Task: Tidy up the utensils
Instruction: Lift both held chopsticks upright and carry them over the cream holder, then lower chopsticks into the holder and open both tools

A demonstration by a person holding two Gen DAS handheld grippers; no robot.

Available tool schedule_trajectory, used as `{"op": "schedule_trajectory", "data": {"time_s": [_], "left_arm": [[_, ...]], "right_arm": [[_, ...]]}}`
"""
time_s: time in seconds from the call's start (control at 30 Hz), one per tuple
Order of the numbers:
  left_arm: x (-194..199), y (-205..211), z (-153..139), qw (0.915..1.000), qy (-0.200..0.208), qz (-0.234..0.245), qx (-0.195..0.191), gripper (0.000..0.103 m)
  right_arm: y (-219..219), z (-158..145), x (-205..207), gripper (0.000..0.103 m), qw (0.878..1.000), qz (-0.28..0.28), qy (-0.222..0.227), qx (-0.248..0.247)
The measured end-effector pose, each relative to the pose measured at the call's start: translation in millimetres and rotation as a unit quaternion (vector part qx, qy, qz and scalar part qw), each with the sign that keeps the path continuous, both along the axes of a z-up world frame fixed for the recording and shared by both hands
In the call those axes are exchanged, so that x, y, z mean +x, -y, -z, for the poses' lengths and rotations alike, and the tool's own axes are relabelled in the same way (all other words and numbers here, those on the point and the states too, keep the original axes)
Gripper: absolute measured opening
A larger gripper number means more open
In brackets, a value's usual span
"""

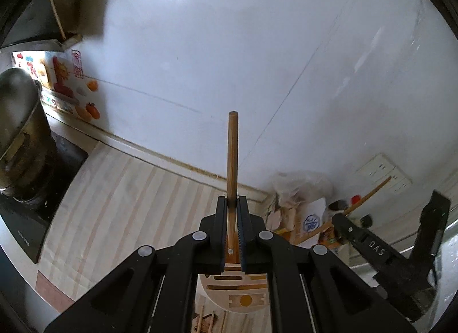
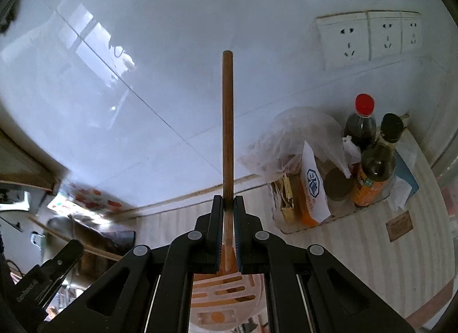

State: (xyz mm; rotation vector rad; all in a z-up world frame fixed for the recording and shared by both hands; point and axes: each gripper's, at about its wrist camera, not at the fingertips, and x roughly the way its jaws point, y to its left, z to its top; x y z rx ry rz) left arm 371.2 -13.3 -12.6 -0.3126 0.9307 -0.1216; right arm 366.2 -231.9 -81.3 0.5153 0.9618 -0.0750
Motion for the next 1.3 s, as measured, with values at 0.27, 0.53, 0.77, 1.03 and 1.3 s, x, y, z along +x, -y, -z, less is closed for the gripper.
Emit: {"op": "schedule_trajectory", "data": {"time_s": [0.27, 0.53, 0.77, 1.03, 1.3], "left_arm": [[5, 15, 28, 0.9981, -0.045, 0.043, 0.004, 0.005], [-12, 15, 5, 0.9967, -0.032, 0.066, 0.034, 0.049], [-43, -16, -14, 0.9976, 0.018, 0.014, 0.065, 0.092], [-75, -32, 32, 0.9940, -0.005, -0.003, 0.109, 0.103], [-107, -21, 126, 0.9843, -0.091, 0.018, 0.150, 0.103]], "right_arm": [[-12, 27, 7, 0.007, 0.999, -0.034, -0.039, 0.000], [-17, 34, 0, 0.045, 0.994, -0.076, -0.076, 0.005], [1, 3, -44, 0.059, 0.998, -0.052, -0.035, -0.007], [20, -1, -102, 0.085, 0.999, -0.015, 0.003, -0.037], [31, 72, -143, 0.085, 0.995, 0.000, -0.089, -0.047]]}}
